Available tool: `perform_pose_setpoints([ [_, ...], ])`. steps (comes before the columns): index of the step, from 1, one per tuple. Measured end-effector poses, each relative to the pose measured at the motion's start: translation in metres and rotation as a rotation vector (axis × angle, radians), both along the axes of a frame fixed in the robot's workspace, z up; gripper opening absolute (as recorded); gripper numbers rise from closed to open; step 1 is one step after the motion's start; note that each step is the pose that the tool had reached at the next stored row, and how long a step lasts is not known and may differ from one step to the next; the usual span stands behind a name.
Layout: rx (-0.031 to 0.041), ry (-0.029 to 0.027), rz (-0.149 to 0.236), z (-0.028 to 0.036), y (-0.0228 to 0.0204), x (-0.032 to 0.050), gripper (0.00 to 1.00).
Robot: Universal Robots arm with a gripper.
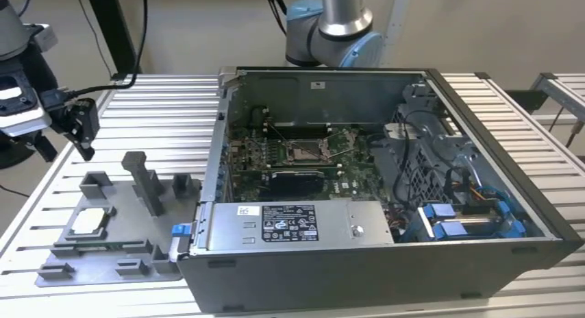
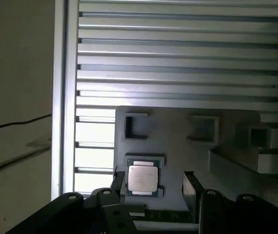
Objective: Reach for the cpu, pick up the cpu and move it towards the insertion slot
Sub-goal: 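Pick up the cpu and move it towards the insertion slot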
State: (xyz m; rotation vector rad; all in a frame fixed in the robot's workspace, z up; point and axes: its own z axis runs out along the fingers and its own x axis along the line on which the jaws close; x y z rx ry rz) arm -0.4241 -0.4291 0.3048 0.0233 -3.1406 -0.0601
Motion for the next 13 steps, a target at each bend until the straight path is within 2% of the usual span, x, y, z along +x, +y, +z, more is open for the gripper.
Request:
perform_pose_setpoints([
  [3, -0.0001, 0.0001, -0.001, -0.0054, -0.0002, -0.0006, 1.00],
  [7, -0.0001, 0.0002, -0.001, -0.0125, -0.0028, -0.0010, 1.00],
  [13, -0.0001, 0.0002, -0.004, -0.0234, -0.0123, -0.0019, 1.00],
])
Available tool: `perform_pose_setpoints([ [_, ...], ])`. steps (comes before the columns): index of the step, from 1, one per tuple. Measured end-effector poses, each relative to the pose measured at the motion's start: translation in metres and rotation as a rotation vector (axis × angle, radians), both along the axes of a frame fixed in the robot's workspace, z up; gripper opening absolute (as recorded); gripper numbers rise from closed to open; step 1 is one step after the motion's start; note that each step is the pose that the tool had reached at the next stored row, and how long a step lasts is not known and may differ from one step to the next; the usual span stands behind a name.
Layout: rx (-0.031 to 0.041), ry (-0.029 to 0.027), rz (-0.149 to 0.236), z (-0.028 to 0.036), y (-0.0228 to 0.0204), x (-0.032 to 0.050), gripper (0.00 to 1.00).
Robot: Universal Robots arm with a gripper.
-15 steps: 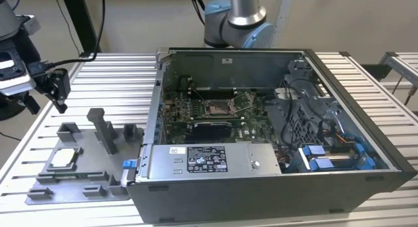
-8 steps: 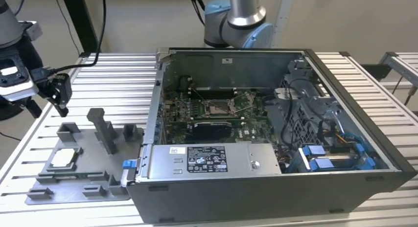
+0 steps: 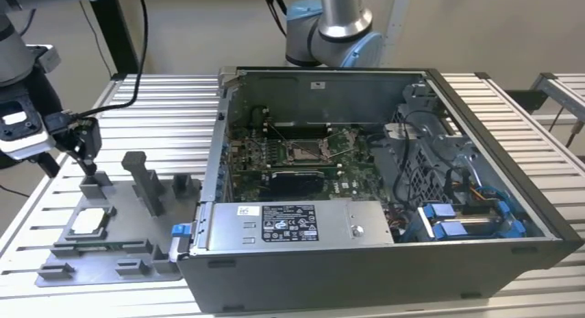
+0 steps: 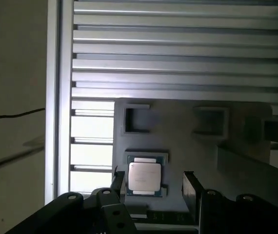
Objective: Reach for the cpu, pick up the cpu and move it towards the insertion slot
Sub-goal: 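Pick up the cpu and move it towards the insertion slot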
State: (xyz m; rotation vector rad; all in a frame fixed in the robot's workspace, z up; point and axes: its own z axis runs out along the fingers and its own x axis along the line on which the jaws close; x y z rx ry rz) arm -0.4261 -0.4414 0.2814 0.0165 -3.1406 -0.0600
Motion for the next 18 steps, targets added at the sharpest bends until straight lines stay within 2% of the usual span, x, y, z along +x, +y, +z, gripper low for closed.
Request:
perform_pose_setpoints([
  [6, 0.0000, 0.0000, -0.005, -0.0109, -0.0071, -0.0016, 1.00],
  [15, 0.0000, 0.0000, -0.014, -0.0272, -0.0220, -0.0026, 1.00],
  [18, 0.0000, -0.0001, -0.016, -0.0328, -0.0236, -0.0030, 1.00],
])
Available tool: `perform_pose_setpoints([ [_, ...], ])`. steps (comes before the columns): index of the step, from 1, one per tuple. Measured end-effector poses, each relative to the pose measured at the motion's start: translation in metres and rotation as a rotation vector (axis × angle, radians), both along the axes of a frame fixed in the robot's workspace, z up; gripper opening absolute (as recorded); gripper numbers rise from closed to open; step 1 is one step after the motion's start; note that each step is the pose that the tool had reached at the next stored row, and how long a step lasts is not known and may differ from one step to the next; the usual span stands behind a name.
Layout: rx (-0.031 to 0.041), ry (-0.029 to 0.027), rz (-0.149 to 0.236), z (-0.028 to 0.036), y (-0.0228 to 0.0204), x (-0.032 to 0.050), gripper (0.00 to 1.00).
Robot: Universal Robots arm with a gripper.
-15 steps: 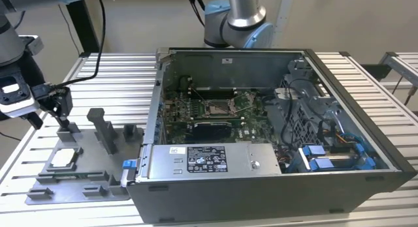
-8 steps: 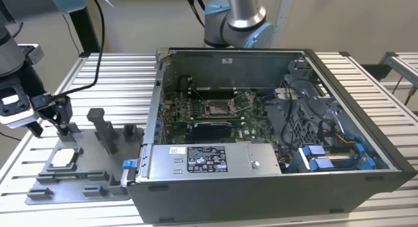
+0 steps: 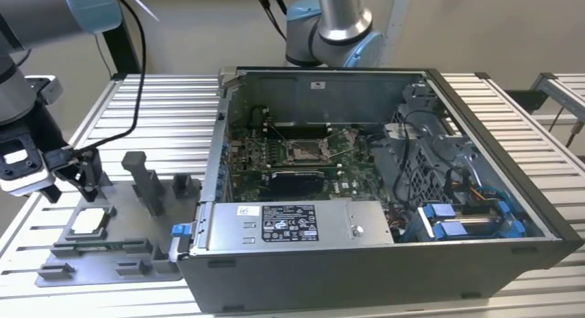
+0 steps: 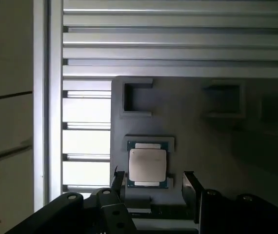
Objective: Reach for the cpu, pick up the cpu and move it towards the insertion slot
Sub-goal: 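Pick up the cpu and move it towards the insertion slot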
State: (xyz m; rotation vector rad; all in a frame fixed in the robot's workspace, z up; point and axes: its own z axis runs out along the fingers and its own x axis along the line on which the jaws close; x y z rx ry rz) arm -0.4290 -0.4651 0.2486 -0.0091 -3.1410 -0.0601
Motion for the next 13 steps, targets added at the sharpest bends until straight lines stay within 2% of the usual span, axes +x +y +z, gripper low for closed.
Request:
perform_pose_setpoints([
  [13, 0.0000, 0.0000, 0.000, -0.0236, -0.0001, -0.0011, 1.00],
])
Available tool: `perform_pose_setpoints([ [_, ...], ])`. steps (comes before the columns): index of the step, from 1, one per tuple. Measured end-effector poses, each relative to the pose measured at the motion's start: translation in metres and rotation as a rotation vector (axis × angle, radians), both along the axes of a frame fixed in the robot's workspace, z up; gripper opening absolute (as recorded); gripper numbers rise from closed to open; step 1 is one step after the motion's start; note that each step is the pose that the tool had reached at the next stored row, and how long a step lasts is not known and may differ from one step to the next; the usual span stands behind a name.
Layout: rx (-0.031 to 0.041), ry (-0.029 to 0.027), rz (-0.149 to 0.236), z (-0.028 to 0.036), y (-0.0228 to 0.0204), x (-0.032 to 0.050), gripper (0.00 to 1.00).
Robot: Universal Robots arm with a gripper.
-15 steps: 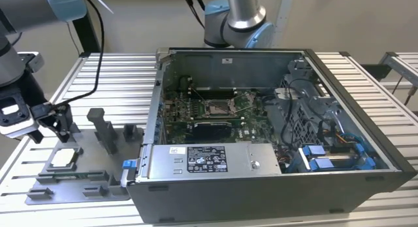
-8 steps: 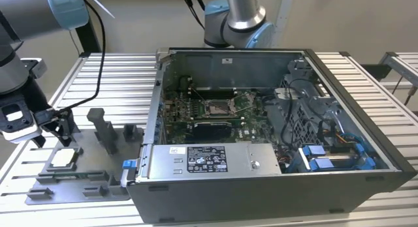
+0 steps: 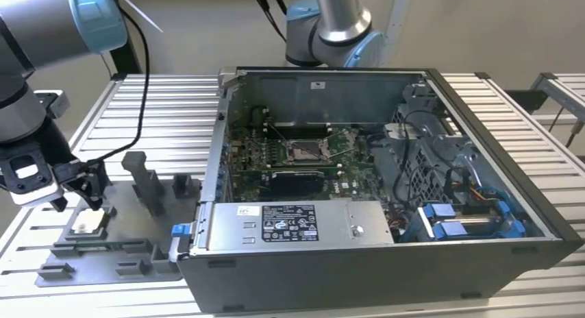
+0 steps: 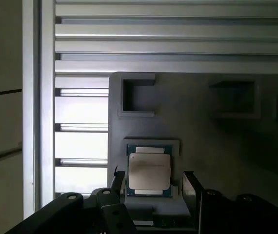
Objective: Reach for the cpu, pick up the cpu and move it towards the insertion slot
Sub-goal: 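Pick up the cpu and move it towards the insertion slot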
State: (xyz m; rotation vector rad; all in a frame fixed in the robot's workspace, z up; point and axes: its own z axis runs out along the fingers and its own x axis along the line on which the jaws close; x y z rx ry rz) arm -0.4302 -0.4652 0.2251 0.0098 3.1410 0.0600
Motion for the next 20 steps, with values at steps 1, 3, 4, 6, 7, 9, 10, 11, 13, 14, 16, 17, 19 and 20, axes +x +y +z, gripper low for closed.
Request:
perform_pose_setpoints([
  [1, 0.0000, 0.0000, 0.000, -0.0018, -0.0001, -0.0002, 1.00],
  [3, -0.0001, 0.0002, 0.000, -0.0053, -0.0002, -0.0012, 1.00],
  [4, 0.0000, 0.0001, 0.000, -0.0071, -0.0004, -0.0015, 1.00],
  [6, 0.0000, 0.0001, 0.000, -0.0103, -0.0009, -0.0019, 1.00],
  [7, 0.0001, 0.0000, 0.000, -0.0119, -0.0009, -0.0021, 1.00],
  [9, 0.0000, 0.0001, 0.000, -0.0148, -0.0014, -0.0023, 1.00],
  [10, 0.0000, 0.0001, 0.000, -0.0164, -0.0015, -0.0026, 1.00],
  [11, 0.0000, 0.0001, 0.000, -0.0179, -0.0016, -0.0028, 1.00],
  [13, -0.0001, 0.0001, 0.000, -0.0207, -0.0020, -0.0030, 1.00],
  [14, 0.0000, 0.0000, 0.000, -0.0222, -0.0020, -0.0030, 1.00],
  [16, 0.0000, 0.0001, 0.000, -0.0248, -0.0021, -0.0030, 1.00],
  [17, 0.0000, 0.0001, 0.000, -0.0259, -0.0022, -0.0030, 1.00],
  [19, 0.0001, -0.0001, 0.000, -0.0281, -0.0021, -0.0029, 1.00],
  [20, 0.0000, 0.0000, 0.000, -0.0292, -0.0022, -0.0030, 1.00],
])
